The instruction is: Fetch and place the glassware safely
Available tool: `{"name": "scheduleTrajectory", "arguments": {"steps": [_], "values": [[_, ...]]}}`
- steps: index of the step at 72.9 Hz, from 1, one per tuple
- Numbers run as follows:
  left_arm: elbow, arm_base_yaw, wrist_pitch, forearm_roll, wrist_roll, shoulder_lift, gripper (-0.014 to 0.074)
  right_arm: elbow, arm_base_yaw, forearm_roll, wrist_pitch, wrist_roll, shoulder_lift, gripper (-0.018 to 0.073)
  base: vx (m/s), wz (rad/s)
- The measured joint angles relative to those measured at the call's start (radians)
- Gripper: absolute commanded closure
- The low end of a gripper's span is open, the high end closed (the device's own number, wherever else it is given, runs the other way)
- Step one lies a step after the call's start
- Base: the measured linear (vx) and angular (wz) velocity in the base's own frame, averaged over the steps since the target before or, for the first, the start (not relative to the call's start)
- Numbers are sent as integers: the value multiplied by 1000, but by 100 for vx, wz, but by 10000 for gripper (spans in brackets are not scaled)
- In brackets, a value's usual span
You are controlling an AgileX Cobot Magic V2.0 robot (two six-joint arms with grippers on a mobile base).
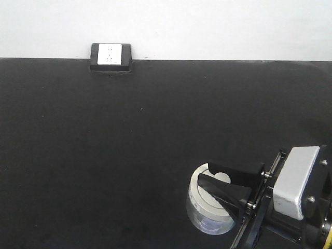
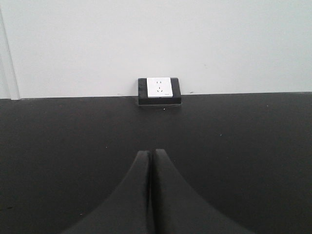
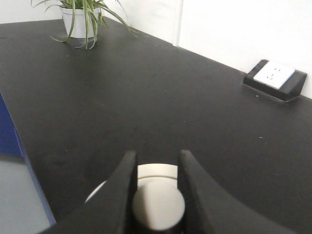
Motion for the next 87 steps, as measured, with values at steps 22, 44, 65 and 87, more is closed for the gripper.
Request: {"name": "scheduleTrajectory", "arguments": {"steps": [22, 44, 65, 87], "values": [[0, 0, 0, 0, 0, 0, 603, 0, 0, 146, -74, 1, 0, 560, 0, 0], [0, 0, 0, 0, 0, 0, 603, 0, 0, 277, -87, -156, 3, 556, 0, 0], [0, 0, 0, 0, 0, 0, 603, 0, 0, 668, -88, -431, 77, 551, 0, 0], [0, 0, 0, 0, 0, 0, 603, -12, 0, 1057, -198, -703, 264, 550, 0, 0]]}}
